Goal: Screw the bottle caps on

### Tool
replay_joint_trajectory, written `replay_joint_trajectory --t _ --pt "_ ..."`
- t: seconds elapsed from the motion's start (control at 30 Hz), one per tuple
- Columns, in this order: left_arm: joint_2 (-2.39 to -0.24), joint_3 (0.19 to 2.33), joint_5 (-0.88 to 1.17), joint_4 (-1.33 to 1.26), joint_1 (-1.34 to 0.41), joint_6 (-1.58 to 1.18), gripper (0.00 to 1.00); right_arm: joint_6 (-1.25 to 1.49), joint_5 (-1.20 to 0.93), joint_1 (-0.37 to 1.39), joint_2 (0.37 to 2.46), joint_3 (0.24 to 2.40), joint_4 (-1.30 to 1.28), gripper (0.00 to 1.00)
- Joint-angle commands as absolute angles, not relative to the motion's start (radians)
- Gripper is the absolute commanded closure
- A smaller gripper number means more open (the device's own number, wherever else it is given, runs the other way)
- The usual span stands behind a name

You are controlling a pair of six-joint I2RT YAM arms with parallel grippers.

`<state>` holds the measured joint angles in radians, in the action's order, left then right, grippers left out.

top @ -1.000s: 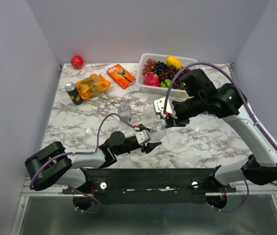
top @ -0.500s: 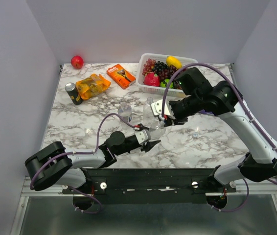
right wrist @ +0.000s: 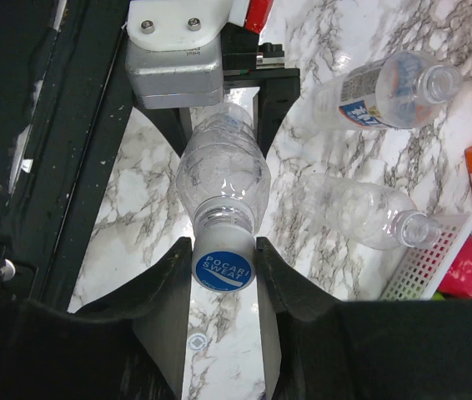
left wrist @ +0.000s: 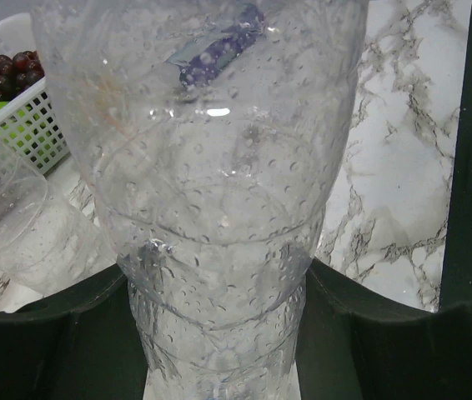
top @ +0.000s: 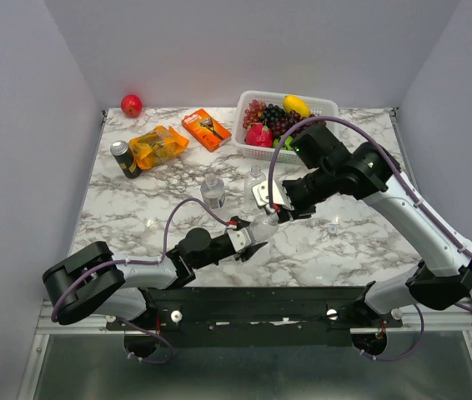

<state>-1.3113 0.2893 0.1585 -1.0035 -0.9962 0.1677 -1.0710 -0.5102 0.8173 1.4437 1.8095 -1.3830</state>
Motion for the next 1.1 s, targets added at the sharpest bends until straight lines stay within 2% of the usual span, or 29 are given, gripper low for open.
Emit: replay_joint_trajectory --t 0.0,0.4,0.83,1.07 --pt "-1.312 0.268 0.164 -1.114 -1.002 0.245 1.0 -1.063 -0.518 0.822 1.424 1.779 -1.526 0.78" --pt "-1.324 0.258 0.205 -1.118 -1.003 0.265 1.0 -1.02 -0.525 0.824 1.413 1.744 -1.462 0.8" --pt "-1.33 0.238 0.193 -1.114 -1.002 0.25 1.0 -1.035 -0.626 0.824 1.422 1.767 -1.525 0.79" --pt "-1.347 0.233 0.203 -1.132 -0.999 0.247 1.0 -1.046 -0.618 0.822 1.387 1.717 -1.523 0.82"
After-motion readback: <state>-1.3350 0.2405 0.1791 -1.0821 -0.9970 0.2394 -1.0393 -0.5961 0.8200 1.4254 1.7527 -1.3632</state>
